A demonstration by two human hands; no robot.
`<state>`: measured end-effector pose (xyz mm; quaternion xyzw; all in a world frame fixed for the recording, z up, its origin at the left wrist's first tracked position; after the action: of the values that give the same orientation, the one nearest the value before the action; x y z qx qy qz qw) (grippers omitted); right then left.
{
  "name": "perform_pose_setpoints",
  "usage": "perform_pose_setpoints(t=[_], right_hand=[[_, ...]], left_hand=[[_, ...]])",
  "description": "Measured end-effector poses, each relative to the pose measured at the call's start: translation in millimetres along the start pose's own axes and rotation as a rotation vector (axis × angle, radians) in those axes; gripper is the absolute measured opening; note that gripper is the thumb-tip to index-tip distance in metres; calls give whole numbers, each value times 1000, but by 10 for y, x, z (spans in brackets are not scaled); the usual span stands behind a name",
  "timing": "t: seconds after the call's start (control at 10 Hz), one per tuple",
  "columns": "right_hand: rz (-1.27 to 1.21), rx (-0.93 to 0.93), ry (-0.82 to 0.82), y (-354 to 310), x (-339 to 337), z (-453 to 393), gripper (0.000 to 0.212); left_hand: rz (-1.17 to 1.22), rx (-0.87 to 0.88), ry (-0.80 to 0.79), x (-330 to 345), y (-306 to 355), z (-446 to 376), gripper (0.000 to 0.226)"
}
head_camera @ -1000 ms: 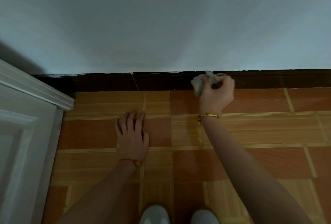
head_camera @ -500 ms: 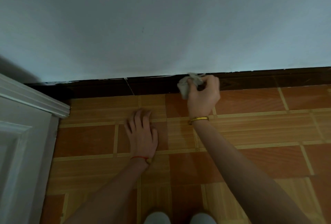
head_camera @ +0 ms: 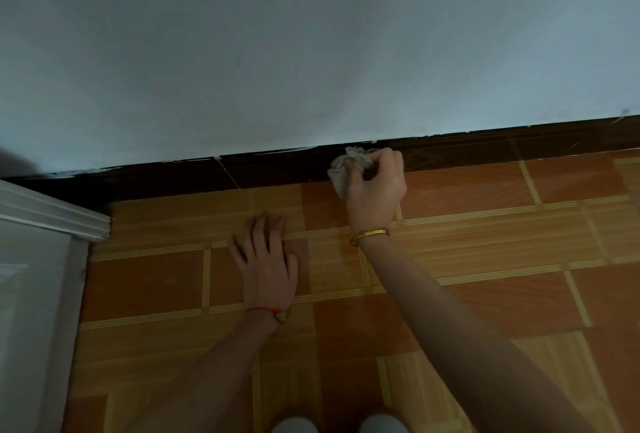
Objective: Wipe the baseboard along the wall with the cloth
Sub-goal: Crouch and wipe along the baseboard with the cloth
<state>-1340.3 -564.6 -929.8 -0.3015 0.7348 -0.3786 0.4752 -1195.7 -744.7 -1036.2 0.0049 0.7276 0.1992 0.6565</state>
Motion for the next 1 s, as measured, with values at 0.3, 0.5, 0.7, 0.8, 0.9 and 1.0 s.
perform_pose_setpoints(t=[0.3, 0.5, 0.7, 0.8, 0.9, 1.0], right_hand=[[10, 199, 277, 466, -719, -431, 23], [9, -21, 49, -23, -156, -81, 20], [-56, 93, 159, 154, -445, -266, 27], [-62, 170, 249, 337, -687, -389, 30], [-49, 157, 251, 279, -628, -365, 27], [-7, 52, 154, 69, -354, -202, 21]], left_hand=[[6, -2, 1, -7, -5, 0, 52], [13, -3, 19, -24, 8, -1, 53], [19, 7, 15, -25, -11, 11, 53], [18, 3, 8, -13, -8, 7, 52], [21, 1, 11, -17, 0, 1, 52], [18, 7, 17, -17, 5, 2, 52]])
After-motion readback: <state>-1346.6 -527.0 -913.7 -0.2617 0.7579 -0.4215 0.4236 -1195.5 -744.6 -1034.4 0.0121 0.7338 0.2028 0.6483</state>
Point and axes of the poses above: each hand's wrist, its own z-axis away from the middle knuckle, its own x-axis out of the palm, y = z × x, the point moved 10 cm from there along -z, towards the middle knuckle, and after that the axes turned 5 degrees about x, right-handed, at the moved point
